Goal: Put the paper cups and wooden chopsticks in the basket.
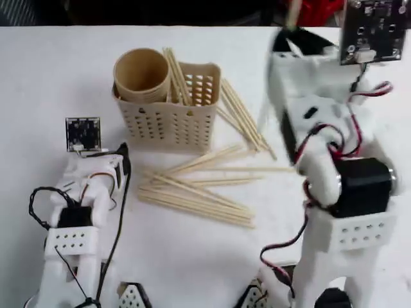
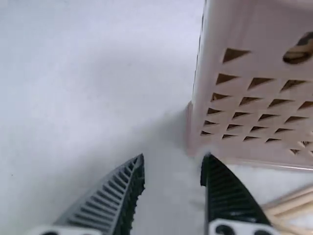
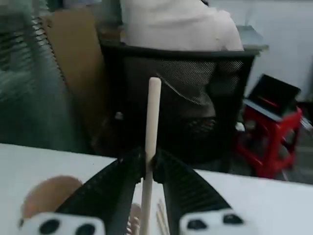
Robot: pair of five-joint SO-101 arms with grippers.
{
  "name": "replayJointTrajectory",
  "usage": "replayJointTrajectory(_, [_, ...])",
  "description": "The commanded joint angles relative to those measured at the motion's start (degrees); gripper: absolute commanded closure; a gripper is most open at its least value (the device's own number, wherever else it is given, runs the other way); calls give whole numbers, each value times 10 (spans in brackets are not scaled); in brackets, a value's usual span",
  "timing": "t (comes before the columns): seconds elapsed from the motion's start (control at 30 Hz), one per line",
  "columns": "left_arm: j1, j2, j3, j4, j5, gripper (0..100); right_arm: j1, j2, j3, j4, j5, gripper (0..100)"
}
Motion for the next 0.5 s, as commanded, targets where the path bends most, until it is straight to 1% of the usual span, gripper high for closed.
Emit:
replayJointTrajectory(0.0, [4, -11, -3, -13, -7, 797, -49, 43, -45, -83, -11, 982])
replayJointTrajectory(0.07, [4, -11, -3, -13, -7, 797, -60, 71, -45, -131, -11, 982])
replayJointTrajectory(0.17, [4, -11, -3, -14, -7, 797, -67, 106, -43, -175, -8, 981])
replayJointTrajectory(0.47, [4, -11, -3, -14, -7, 797, -65, 190, -41, -186, -11, 981])
